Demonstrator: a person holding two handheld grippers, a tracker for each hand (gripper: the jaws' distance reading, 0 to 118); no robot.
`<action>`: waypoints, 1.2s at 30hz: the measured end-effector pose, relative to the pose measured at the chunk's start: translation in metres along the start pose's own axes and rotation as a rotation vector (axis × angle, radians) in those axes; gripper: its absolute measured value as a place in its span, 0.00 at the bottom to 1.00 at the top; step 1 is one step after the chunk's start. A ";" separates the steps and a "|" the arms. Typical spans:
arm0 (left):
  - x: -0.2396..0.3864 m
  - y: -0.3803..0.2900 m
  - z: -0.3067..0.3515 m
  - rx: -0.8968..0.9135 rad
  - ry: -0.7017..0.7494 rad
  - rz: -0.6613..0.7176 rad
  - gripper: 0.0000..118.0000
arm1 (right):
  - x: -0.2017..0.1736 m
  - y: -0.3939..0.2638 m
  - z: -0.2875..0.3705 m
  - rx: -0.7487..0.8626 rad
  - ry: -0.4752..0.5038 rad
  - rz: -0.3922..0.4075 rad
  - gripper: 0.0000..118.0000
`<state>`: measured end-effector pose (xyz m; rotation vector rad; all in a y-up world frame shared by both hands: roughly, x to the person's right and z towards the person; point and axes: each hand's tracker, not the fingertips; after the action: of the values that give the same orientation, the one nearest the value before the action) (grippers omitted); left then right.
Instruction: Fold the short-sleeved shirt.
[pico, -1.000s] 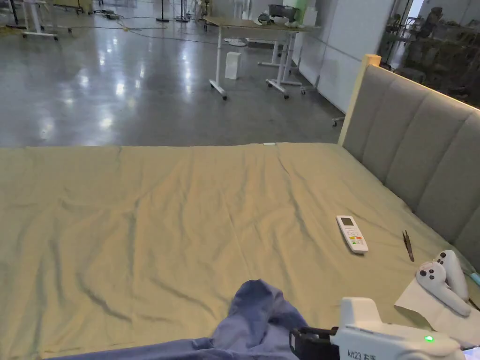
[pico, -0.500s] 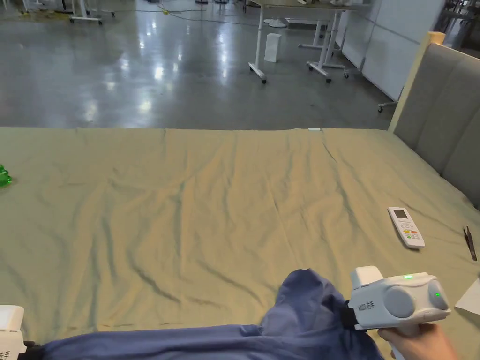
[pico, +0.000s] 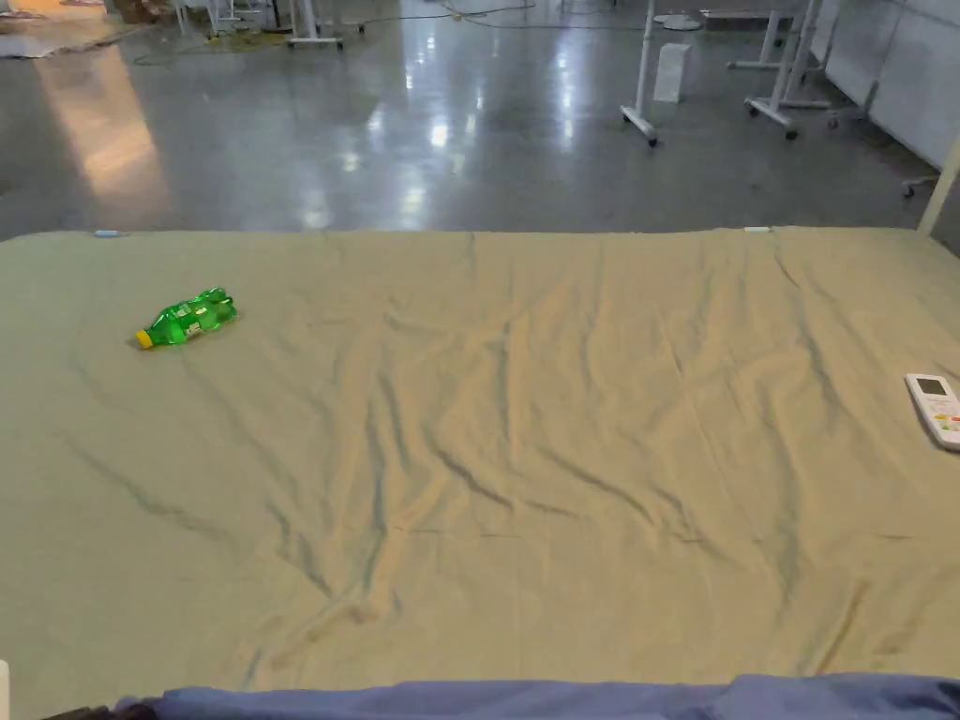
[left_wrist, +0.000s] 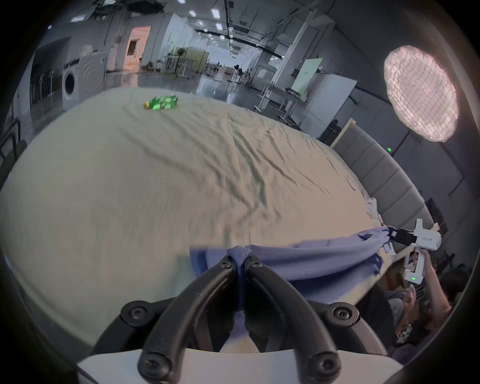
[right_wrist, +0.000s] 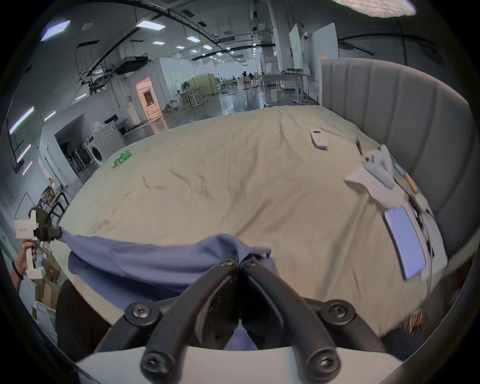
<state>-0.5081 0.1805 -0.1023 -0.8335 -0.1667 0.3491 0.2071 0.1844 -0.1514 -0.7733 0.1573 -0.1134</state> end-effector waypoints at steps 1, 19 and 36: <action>0.000 -0.015 -0.001 -0.016 0.003 0.023 0.05 | 0.000 -0.012 0.001 -0.006 -0.002 0.000 0.00; 0.036 -0.027 0.042 0.227 0.213 -0.190 0.71 | -0.019 -0.061 0.028 0.088 -0.066 -0.075 0.66; 0.218 -0.037 0.119 0.682 0.115 -0.516 0.07 | -0.188 -0.024 0.144 0.679 -0.109 0.326 0.09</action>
<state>-0.3299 0.3196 0.0061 -0.1168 -0.1359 -0.1341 0.0479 0.2964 -0.0141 -0.0696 0.1277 0.1807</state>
